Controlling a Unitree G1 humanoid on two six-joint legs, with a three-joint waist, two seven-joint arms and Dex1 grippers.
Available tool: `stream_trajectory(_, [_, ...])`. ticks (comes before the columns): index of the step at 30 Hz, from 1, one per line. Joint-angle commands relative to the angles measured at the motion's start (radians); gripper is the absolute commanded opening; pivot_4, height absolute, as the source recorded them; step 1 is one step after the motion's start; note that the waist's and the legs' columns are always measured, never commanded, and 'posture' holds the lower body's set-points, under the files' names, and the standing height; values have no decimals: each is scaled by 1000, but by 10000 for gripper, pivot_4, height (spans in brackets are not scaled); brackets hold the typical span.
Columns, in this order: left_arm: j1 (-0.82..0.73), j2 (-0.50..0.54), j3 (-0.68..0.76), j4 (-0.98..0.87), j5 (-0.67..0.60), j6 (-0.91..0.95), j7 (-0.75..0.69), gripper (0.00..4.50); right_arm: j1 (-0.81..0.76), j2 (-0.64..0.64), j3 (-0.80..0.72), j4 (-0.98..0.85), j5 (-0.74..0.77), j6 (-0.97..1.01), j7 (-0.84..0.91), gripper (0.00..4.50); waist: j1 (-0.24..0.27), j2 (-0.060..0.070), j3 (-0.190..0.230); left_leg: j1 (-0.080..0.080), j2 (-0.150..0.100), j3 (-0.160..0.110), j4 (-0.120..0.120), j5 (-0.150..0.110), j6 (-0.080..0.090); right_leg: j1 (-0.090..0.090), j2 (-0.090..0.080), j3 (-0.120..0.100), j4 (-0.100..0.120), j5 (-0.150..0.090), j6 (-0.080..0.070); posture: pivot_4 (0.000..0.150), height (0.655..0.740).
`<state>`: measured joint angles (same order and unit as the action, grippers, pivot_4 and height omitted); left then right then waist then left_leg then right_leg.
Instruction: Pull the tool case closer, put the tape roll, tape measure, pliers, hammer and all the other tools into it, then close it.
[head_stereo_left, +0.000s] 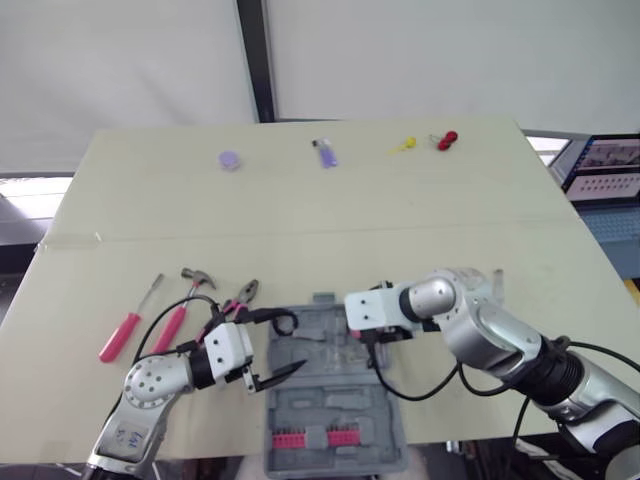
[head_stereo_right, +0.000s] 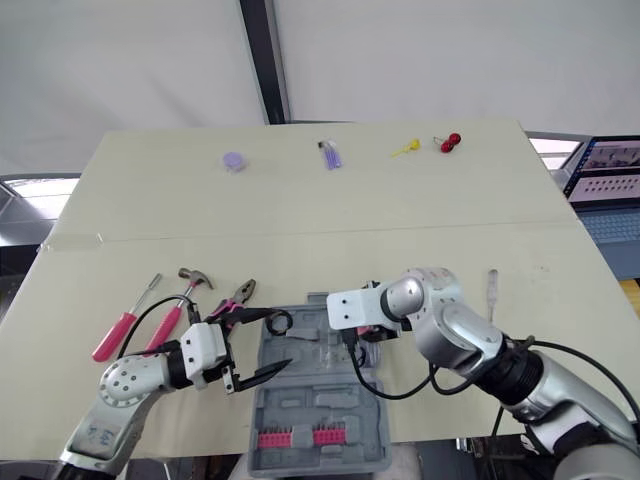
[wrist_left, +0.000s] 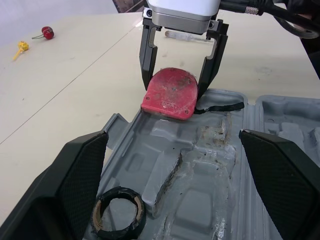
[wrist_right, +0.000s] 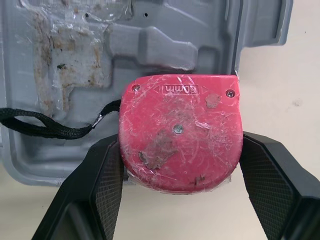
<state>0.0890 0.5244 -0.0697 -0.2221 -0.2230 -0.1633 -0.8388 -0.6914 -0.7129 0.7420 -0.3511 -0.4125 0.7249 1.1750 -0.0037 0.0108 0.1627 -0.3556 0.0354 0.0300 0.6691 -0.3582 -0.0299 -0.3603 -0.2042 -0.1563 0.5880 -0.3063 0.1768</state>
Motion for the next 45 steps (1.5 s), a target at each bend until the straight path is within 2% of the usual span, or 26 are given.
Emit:
stream_trajectory(1, [-6, -2, -6, -14, 7, -9, 7, 45000, 2, 8, -5, -15, -19, -12, 5, 29306, 0, 0, 0, 0, 0, 0, 0, 0, 0, 0, 0, 0, 0, 0, 0, 1500, 7400])
stream_trajectory(40, [-19, -3, -27, -9, 15, -1, 13, 45000, 16, 38, -20, 23, -59, -45, -4, 29306, 0, 0, 0, 0, 0, 0, 0, 0, 0, 0, 0, 0, 0, 0, 0, 1500, 7400])
stream_trajectory(43, [-18, -3, -28, -6, 17, -3, 14, 45000, 16, 43, -23, 20, -54, -43, -4, 44169, 0, 0, 0, 0, 0, 0, 0, 0, 0, 0, 0, 0, 0, 0, 0, 1500, 7400])
stream_trajectory(45, [-17, -3, -29, -5, 18, -4, 14, 45000, 18, 43, -30, 10, -45, -38, 1, 44169, 0, 0, 0, 0, 0, 0, 0, 0, 0, 0, 0, 0, 0, 0, 0, 1500, 7400])
